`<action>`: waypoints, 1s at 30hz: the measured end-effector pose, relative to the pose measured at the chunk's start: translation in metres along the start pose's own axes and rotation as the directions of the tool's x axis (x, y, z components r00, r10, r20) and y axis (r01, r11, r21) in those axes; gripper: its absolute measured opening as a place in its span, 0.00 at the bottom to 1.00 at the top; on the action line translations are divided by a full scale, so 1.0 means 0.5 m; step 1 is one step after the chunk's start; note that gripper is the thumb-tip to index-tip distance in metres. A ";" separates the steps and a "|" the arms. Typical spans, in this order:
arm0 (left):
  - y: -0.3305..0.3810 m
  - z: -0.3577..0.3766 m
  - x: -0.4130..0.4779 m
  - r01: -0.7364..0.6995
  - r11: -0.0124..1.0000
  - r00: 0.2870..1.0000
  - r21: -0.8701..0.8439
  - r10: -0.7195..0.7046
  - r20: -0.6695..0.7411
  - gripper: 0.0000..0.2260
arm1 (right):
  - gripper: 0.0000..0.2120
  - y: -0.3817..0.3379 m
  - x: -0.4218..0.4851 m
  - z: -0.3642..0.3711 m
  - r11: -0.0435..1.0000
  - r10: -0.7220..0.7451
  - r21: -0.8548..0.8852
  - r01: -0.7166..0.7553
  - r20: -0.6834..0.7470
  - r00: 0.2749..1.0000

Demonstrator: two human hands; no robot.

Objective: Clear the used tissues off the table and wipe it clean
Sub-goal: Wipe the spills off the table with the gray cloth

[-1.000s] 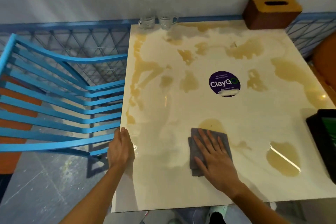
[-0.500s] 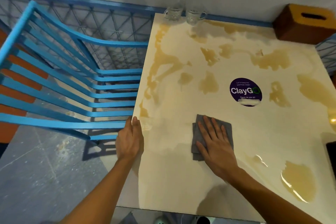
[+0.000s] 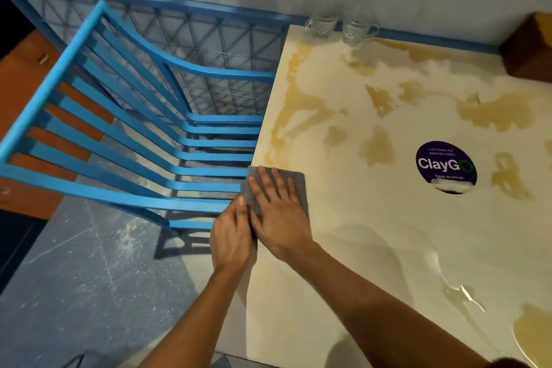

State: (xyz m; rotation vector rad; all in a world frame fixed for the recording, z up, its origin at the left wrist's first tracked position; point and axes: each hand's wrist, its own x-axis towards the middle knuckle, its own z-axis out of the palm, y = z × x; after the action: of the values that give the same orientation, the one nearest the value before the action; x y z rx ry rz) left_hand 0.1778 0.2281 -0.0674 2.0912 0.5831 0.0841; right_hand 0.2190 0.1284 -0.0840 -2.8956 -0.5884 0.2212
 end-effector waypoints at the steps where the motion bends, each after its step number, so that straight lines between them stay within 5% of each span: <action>1: -0.001 0.003 0.000 -0.001 1.000 1.000 0.010 0.001 -0.015 0.17 | 0.30 0.004 0.021 -0.002 1.000 0.023 0.010 -0.023 -0.007 1.000; 15: -0.005 0.019 0.003 -0.106 0.875 0.993 0.472 0.073 0.088 0.28 | 0.30 0.149 -0.045 -0.016 0.972 0.236 0.005 -0.236 -0.102 0.966; 22: 0.012 0.014 0.000 -0.107 0.862 0.991 0.496 0.053 0.122 0.27 | 0.30 0.283 -0.175 -0.039 0.960 0.278 0.001 -0.279 -0.059 0.959; 30: 0.037 0.035 0.059 -0.140 0.888 0.988 0.438 0.095 0.124 0.24 | 0.31 0.346 -0.114 -0.061 0.963 0.266 -0.024 -0.268 -0.066 0.962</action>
State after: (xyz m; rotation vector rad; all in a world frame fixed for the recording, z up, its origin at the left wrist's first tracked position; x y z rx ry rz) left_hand 0.2157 0.2190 -0.0672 2.5624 0.4417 -0.0948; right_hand 0.2367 -0.0554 -0.0832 -2.9947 -0.1899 0.1565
